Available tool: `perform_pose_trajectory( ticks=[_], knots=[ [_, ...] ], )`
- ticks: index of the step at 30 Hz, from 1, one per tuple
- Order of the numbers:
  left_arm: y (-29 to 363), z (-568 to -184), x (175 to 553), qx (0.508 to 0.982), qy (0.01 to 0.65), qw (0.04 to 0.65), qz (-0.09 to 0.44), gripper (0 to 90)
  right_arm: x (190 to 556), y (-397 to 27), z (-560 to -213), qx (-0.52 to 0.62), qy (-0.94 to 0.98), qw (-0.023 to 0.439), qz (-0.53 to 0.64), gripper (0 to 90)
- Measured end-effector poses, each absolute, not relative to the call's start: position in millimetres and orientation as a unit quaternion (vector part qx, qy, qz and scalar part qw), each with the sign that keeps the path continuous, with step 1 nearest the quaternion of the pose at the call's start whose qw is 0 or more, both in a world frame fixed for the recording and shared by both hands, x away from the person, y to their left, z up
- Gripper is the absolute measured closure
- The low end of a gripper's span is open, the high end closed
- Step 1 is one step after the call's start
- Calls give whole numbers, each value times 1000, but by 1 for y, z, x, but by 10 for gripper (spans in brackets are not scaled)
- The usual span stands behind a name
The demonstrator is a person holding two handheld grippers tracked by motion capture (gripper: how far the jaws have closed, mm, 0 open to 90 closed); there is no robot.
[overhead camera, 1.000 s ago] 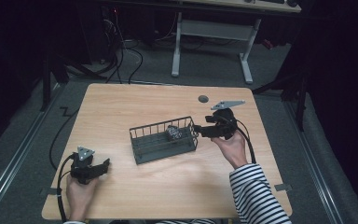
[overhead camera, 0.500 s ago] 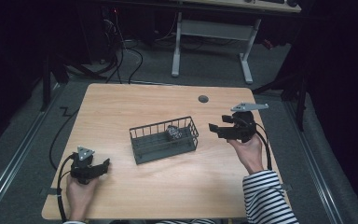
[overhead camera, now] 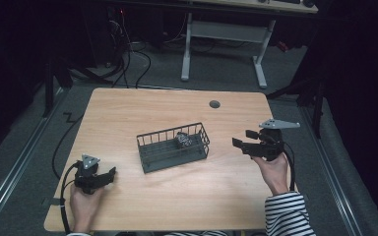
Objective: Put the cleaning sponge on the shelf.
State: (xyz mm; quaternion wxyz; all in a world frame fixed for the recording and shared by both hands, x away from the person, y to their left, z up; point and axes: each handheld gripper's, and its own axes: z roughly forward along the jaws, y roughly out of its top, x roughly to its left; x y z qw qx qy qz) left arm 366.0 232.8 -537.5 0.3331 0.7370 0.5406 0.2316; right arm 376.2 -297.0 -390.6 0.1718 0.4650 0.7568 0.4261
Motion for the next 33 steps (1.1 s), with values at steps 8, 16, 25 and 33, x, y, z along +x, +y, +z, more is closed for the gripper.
perform_pose_trajectory(
  ticks=[8,16,25,33],
  knots=[
    [233,-538,366,737,541,333,231,264,363,-309,-401,473,745,176,436,320],
    [233,-538,366,737,541,334,231,263,353,-316,-416,488,737,169,435,339],
    [233,-537,366,738,540,332,231,263,345,-323,-435,500,728,159,442,345],
    [233,-537,366,738,540,332,231,263,341,-328,-457,519,709,143,457,345]
  ],
)
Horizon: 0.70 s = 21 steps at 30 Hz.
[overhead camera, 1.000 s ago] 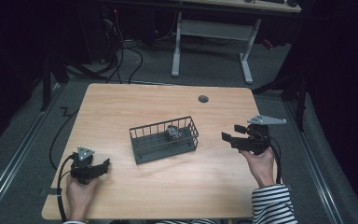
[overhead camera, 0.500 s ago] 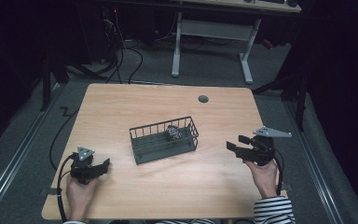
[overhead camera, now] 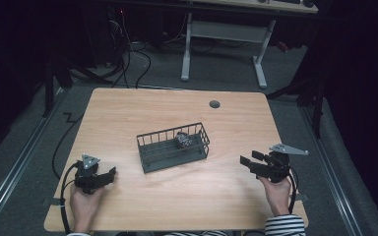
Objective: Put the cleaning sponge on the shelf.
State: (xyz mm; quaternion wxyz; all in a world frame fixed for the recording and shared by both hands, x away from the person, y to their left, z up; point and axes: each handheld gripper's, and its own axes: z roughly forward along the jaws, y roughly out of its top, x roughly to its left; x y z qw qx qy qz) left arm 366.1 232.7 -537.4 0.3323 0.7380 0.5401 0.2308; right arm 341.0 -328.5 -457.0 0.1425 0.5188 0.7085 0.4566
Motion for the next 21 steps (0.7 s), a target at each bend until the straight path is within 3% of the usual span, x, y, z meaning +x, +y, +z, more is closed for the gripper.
perform_pose_trajectory(
  ticks=[21],
  knots=[
    [233,-537,366,739,537,334,232,282,346,-319,-505,540,711,152,423,343]
  ],
)
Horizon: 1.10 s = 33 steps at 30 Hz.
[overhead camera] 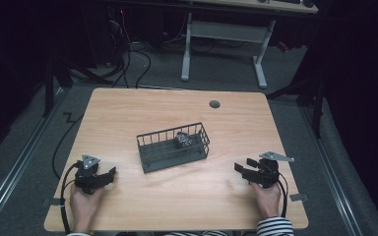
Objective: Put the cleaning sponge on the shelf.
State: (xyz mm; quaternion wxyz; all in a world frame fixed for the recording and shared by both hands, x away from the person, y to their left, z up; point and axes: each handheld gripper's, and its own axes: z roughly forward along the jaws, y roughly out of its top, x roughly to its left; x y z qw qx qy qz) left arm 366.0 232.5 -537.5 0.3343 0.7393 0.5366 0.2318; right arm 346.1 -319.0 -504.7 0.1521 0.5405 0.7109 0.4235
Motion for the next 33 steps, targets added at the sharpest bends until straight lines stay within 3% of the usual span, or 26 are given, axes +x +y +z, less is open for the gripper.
perform_pose_trajectory(
  ticks=[12,33],
  knots=[
    [233,-537,366,739,537,334,232,282,347,-311,-519,534,728,194,384,344],
    [232,-537,366,739,537,334,232,281,353,-297,-531,527,752,226,325,328]
  ],
)
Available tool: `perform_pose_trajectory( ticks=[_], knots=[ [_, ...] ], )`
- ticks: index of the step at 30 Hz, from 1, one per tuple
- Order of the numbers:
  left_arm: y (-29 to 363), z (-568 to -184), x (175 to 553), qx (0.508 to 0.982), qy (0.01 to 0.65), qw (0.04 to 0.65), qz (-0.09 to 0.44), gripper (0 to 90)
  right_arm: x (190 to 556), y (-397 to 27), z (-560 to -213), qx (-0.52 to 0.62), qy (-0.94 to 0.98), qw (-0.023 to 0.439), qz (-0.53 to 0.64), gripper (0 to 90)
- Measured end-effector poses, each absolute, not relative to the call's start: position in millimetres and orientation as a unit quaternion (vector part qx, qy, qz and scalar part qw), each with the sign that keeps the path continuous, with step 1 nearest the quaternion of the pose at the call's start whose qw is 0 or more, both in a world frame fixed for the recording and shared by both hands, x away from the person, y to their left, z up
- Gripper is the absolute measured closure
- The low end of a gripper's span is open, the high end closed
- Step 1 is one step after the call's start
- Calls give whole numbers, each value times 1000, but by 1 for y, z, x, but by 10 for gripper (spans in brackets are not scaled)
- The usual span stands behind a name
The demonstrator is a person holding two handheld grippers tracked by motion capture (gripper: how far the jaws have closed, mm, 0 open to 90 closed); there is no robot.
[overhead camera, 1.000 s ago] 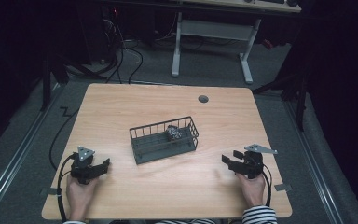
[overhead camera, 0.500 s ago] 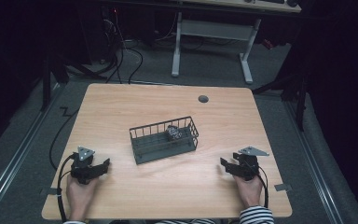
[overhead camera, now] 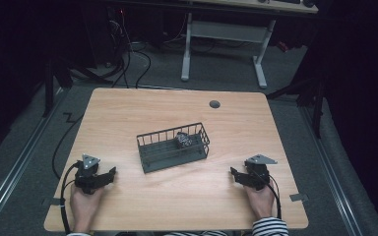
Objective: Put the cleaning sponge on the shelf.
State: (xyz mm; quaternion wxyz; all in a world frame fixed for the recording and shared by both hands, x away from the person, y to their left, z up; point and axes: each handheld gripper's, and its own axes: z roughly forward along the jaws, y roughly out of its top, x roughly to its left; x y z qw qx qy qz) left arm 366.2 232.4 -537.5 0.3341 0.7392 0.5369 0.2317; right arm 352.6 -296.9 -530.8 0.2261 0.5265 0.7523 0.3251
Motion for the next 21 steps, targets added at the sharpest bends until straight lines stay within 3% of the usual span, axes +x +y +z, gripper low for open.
perform_pose_trajectory(
  ticks=[21],
  knots=[
    [232,-538,366,740,537,333,233,278,354,-289,-531,521,757,232,318,313]
  ],
)
